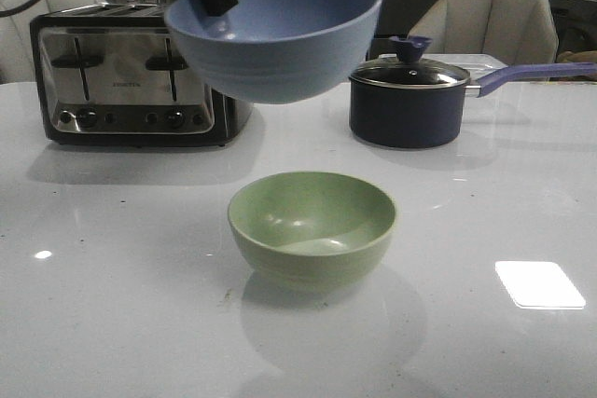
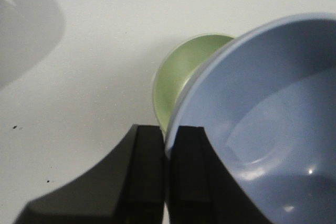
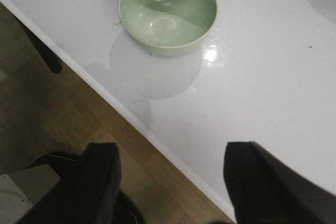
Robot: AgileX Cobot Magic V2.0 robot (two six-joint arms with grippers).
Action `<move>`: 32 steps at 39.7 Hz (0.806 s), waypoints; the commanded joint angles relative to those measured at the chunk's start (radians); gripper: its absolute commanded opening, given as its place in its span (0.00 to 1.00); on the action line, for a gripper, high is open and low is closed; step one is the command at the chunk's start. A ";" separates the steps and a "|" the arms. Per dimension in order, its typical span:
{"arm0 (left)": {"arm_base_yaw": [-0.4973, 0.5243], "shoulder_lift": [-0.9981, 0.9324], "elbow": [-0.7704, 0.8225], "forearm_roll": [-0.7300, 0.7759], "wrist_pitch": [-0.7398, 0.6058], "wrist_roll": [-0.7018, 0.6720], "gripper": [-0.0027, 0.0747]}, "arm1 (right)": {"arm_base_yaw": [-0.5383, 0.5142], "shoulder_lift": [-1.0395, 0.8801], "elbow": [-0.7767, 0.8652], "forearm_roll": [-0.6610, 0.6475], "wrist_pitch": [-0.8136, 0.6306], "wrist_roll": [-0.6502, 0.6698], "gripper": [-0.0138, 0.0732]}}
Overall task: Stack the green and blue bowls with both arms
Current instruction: 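Lower the blue bowl into the green bowl with the left gripper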
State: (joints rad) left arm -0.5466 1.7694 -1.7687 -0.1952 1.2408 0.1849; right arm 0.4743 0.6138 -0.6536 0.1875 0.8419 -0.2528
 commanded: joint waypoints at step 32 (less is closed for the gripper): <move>-0.030 0.222 -0.037 -0.008 -0.121 -0.023 0.16 | -0.002 -0.002 -0.027 0.010 -0.058 -0.005 0.77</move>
State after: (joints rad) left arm -0.5716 2.0357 -1.7735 -0.1876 1.1558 0.1752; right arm 0.4743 0.6138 -0.6536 0.1875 0.8423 -0.2528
